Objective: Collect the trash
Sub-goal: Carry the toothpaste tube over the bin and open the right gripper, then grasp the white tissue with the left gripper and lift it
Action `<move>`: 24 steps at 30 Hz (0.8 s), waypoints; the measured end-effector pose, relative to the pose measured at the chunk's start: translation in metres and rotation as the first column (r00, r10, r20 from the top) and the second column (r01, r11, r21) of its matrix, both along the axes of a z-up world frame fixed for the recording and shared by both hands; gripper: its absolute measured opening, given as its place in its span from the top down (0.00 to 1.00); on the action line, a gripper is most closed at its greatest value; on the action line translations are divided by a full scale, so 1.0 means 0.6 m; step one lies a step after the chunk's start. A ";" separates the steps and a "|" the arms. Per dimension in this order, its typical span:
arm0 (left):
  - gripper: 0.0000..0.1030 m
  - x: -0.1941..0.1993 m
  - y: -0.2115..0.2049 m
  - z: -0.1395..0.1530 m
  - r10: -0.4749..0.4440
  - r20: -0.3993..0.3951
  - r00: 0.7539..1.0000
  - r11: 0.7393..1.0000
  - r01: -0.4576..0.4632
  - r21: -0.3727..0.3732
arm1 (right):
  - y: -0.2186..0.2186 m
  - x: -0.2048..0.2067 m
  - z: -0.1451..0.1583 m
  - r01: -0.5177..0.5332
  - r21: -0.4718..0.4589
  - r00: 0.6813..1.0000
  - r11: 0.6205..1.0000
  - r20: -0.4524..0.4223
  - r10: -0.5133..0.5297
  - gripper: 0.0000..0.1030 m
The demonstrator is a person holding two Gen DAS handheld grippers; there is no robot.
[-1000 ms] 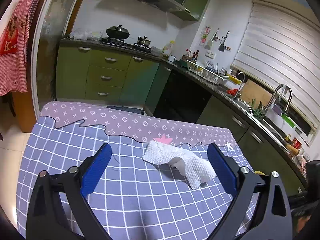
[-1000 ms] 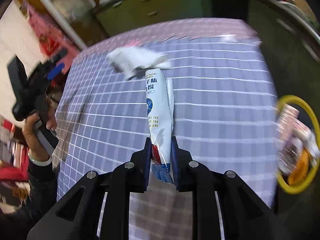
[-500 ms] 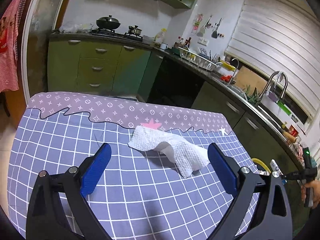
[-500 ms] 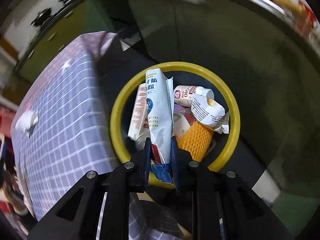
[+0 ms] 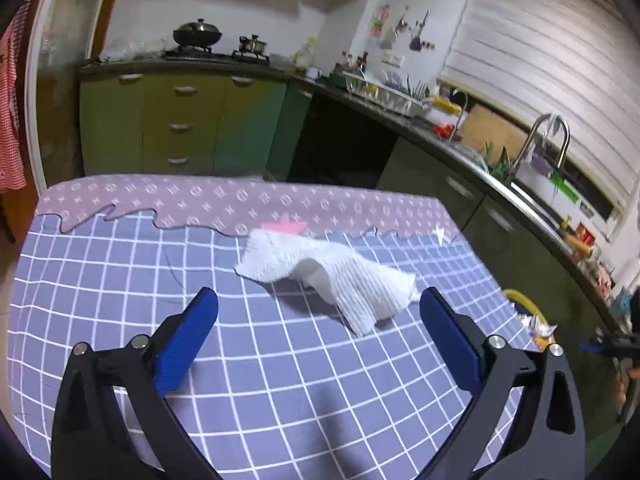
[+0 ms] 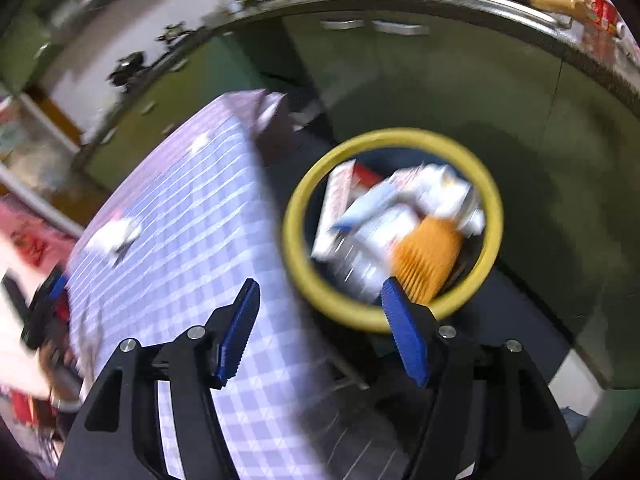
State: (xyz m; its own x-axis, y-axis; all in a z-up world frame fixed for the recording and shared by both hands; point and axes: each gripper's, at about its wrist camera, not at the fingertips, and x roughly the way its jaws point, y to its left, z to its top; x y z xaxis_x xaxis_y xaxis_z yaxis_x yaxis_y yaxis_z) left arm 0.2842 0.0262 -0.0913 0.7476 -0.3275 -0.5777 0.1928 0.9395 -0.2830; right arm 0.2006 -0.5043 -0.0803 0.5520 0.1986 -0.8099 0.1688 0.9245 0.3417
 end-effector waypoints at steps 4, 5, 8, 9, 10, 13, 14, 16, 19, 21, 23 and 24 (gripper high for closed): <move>0.07 0.019 -0.037 -0.025 -0.035 -0.068 0.997 0.998 0.038 0.047 | 0.027 -0.054 -0.020 -0.023 0.034 0.999 0.999 0.023 0.022 0.38; 0.07 0.026 -0.044 -0.030 -0.033 -0.089 0.995 0.997 0.038 0.063 | 0.026 -0.066 -0.023 -0.025 0.050 0.999 0.998 0.031 0.023 0.38; 0.07 0.047 -0.069 -0.033 -0.037 -0.113 0.993 0.992 0.050 0.118 | 0.026 -0.084 -0.017 -0.034 0.064 0.998 0.997 0.056 0.030 0.38; 0.07 0.056 -0.078 -0.029 -0.036 -0.104 0.994 0.987 0.052 0.153 | 0.027 -0.089 -0.013 -0.040 0.068 0.997 0.997 0.066 0.035 0.38; 0.07 0.063 -0.083 -0.026 -0.034 -0.098 0.995 0.983 0.052 0.177 | 0.028 -0.093 -0.010 -0.048 0.078 0.996 0.996 0.078 0.042 0.37; 0.07 0.100 -0.095 -0.018 -0.012 -0.099 0.995 0.972 0.035 0.233 | 0.028 -0.095 -0.005 -0.074 0.100 0.993 0.992 0.101 0.064 0.36; 0.07 0.115 -0.095 -0.018 -0.007 -0.109 0.994 0.972 0.033 0.235 | 0.030 -0.096 -0.005 -0.085 0.106 0.992 0.991 0.107 0.073 0.36; 0.07 0.141 -0.097 -0.024 -0.005 -0.150 0.989 0.969 0.041 0.242 | 0.031 -0.098 -0.008 -0.097 0.129 0.990 0.987 0.111 0.083 0.35; 0.07 0.170 -0.102 -0.044 -0.030 -0.233 0.972 0.970 0.085 0.227 | 0.028 -0.099 -0.016 -0.101 0.151 0.990 0.983 0.109 0.085 0.35; 0.07 0.175 -0.107 -0.051 -0.044 -0.252 0.967 0.967 0.105 0.234 | 0.024 -0.100 -0.021 -0.102 0.163 0.990 0.981 0.109 0.085 0.35; 0.09 0.169 -0.112 -0.051 -0.067 -0.250 0.966 0.964 0.127 0.234 | 0.020 -0.101 -0.024 -0.099 0.171 0.991 0.980 0.110 0.080 0.35; 0.19 0.167 -0.117 -0.051 -0.083 -0.255 0.963 0.962 0.145 0.233 | 0.018 -0.101 -0.026 -0.096 0.176 0.991 0.980 0.110 0.077 0.35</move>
